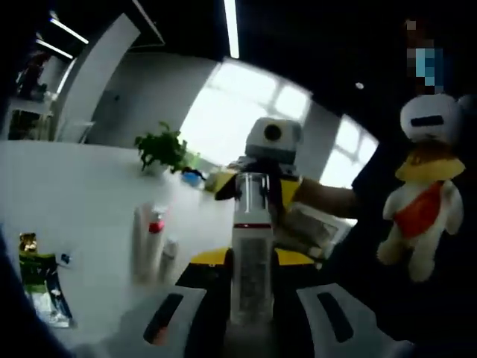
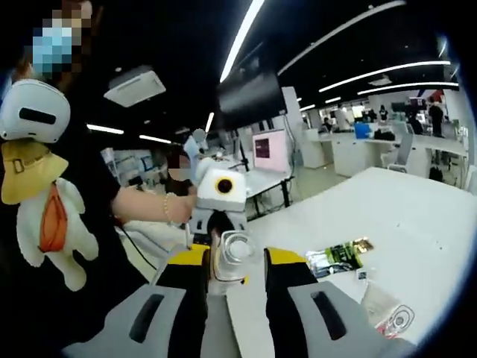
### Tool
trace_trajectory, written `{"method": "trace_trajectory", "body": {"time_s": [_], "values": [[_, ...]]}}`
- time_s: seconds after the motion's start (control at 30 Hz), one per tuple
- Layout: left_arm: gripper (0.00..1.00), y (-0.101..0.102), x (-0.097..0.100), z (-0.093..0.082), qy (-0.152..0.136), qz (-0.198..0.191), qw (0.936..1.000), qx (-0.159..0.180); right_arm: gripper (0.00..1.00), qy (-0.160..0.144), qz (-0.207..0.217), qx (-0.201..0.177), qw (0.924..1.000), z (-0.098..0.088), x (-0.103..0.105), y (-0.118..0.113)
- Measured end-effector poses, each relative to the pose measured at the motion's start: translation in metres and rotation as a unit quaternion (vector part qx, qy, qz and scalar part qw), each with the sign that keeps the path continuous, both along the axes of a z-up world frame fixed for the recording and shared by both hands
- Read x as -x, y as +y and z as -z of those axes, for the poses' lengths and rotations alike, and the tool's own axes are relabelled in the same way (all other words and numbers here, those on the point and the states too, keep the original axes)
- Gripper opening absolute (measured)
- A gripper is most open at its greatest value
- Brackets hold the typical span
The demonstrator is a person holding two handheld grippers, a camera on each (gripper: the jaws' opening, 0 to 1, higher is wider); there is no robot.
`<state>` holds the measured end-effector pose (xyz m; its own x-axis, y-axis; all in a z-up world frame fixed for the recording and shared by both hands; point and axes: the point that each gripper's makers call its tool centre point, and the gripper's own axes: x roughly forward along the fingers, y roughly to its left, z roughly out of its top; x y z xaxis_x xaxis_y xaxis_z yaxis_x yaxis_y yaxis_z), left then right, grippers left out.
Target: Arrange the skincare products in the storage area until every visible bottle or jar stands upright without overlapping.
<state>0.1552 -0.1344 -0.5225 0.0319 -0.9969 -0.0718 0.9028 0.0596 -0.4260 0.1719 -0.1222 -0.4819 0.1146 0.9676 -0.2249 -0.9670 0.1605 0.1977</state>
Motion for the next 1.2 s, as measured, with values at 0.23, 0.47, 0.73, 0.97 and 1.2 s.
{"method": "trace_trajectory", "body": {"time_s": [0.23,0.47,0.73,0.97,1.2], "values": [[0.25,-0.004,0.004,-0.003,-0.003,0.013,0.9999,0.011,0.23,-0.002,-0.014,0.023,0.9996,0.006,0.008,-0.005],[0.24,-0.014,0.014,-0.004,-0.036,0.047,0.9982,-0.012,0.20,-0.024,-0.022,0.043,0.9985,-0.004,0.020,-0.009],[0.24,-0.025,0.012,0.006,-0.107,0.057,0.9899,-0.074,0.19,-0.049,-0.017,0.096,0.9941,0.002,0.023,-0.013],[0.24,-0.039,0.004,0.048,-0.186,0.063,0.9604,-0.197,0.19,-0.070,-0.028,0.192,0.9785,0.043,0.019,-0.023],[0.24,-0.053,-0.015,0.079,-0.206,0.035,0.9439,-0.256,0.18,-0.065,-0.044,0.222,0.9718,0.071,0.003,-0.033]]}}
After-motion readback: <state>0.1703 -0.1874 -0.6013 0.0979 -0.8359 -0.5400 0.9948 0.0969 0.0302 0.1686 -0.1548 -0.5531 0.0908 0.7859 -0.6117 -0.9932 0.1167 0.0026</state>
